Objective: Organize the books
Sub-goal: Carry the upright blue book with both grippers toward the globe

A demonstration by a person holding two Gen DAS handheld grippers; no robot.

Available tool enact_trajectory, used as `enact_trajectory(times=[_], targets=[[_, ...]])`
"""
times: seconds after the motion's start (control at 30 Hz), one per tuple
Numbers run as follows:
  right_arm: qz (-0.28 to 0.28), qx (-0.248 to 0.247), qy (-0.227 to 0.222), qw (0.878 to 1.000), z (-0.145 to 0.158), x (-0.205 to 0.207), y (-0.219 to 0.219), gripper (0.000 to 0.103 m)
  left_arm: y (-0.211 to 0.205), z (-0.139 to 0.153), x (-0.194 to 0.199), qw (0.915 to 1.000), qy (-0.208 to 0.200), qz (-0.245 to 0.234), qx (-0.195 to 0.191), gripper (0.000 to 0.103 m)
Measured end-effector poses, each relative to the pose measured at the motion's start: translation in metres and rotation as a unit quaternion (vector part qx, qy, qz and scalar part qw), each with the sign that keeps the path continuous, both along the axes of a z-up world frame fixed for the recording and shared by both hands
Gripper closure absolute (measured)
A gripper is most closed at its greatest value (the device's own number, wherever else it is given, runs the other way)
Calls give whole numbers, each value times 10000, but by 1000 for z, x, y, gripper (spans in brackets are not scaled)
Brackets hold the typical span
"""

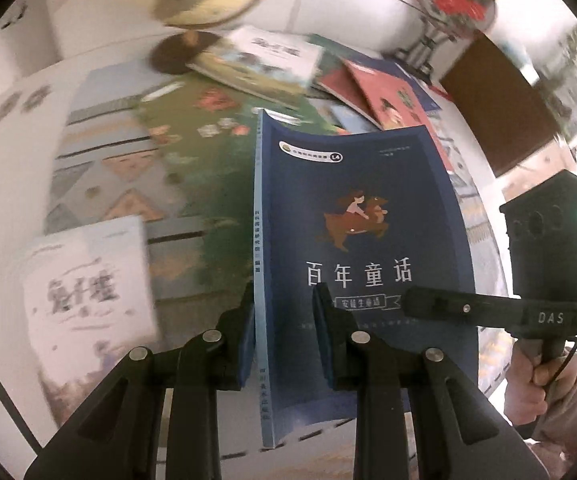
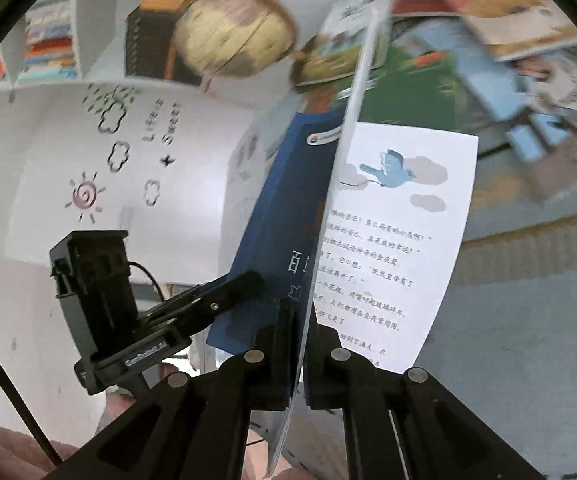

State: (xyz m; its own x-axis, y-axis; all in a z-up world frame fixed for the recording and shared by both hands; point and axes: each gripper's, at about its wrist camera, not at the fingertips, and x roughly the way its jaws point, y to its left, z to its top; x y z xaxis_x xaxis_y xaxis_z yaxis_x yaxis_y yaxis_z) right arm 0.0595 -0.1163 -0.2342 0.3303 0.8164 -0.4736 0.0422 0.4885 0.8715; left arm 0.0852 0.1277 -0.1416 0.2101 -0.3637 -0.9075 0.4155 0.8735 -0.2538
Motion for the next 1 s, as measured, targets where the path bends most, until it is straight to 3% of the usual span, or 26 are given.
enact_trajectory(times=[0.5, 0.77, 1.0], targets=[[1108, -42, -173, 9937, 7, 46, 140, 98, 139, 8, -1, 9943, -106, 1059, -102, 80], [1437, -301, -119, 9891, -11, 62, 199, 98, 192, -22, -2, 9892, 127, 1462, -16, 80], [1343, -555, 371, 9887, -47, 73, 218, 99, 216, -55, 3, 9865, 394, 1585, 112, 80]])
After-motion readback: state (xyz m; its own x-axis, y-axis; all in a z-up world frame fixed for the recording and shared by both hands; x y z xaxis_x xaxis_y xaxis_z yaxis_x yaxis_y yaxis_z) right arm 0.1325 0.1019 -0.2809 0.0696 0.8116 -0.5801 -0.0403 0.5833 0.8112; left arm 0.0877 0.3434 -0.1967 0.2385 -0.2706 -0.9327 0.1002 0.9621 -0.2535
